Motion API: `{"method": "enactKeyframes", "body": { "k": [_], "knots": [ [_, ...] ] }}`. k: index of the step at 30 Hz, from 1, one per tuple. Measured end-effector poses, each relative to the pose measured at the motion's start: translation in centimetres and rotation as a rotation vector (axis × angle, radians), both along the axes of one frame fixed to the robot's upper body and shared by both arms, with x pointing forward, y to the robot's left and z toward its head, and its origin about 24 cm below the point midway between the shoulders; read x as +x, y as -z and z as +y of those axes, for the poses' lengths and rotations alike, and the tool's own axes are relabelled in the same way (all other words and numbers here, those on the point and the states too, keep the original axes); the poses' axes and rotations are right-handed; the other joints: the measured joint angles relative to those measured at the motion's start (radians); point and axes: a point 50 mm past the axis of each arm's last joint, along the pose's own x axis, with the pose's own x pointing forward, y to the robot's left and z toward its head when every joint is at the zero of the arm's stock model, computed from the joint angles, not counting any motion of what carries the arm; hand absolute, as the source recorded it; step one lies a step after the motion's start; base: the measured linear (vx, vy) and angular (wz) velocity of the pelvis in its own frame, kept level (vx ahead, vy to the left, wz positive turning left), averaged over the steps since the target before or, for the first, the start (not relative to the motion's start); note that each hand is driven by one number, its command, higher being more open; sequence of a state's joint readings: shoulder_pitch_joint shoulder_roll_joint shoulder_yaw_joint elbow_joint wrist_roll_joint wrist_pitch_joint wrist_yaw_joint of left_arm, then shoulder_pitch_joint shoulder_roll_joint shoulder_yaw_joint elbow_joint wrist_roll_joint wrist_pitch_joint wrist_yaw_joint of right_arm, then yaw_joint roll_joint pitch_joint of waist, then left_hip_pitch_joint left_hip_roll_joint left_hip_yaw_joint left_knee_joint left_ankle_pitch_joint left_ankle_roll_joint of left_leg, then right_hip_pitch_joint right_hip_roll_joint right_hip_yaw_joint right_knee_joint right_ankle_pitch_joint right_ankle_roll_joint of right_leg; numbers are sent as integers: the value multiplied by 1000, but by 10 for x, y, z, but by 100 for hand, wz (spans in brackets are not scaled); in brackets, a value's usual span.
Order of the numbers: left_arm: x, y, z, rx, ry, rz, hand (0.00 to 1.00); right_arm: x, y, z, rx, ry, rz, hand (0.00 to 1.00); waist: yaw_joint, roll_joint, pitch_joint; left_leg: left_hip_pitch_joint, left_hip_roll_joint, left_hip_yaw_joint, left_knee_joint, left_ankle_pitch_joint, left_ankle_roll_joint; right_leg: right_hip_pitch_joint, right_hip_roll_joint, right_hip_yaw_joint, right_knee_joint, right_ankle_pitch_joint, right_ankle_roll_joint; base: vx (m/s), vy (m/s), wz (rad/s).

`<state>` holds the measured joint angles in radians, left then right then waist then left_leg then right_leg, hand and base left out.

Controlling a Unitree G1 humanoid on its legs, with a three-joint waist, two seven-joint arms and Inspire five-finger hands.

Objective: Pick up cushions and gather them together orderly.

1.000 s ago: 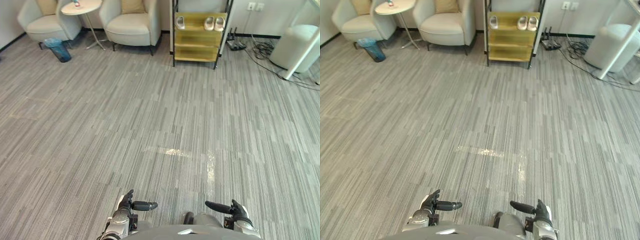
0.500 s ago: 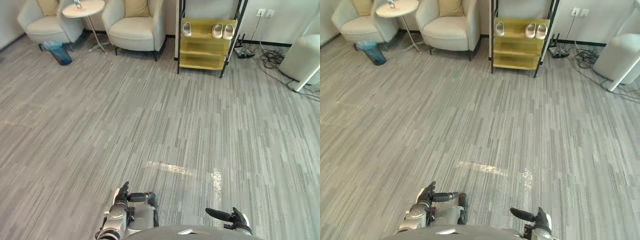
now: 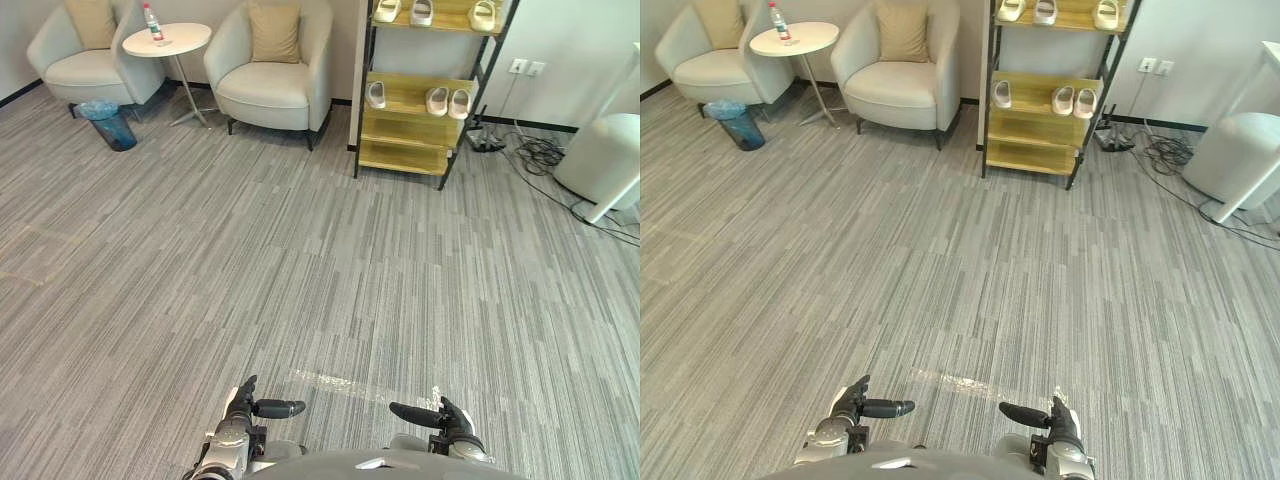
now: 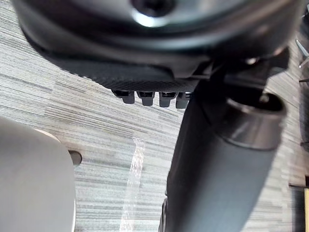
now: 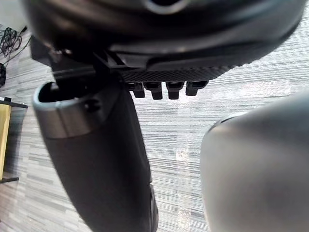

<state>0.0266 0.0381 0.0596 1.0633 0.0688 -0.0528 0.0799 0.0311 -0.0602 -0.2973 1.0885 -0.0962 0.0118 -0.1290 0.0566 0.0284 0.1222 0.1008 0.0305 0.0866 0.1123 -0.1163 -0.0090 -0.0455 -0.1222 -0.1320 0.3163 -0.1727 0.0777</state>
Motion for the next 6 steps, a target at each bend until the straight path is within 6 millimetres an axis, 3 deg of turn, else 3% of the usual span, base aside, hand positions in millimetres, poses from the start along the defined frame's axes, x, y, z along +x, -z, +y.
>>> {"method": "enactKeyframes", "body": {
  "k": [2,6],
  "knots": [
    [-2,1,-2,-7,-3,11,100,-1,0,-4,-5,18,9,100,-2,13,-4,11,19,-19,-19,5,-8,22,27,-1,-49,16,-15,89,-157,-10],
    [-3,2,-1,-2,9,17,100,-8,1,-9,-13,39,27,100,-7,12,-3,35,38,-51,-40,11,-18,89,60,-14,-154,54,-22,41,-104,1]
  ]
}}
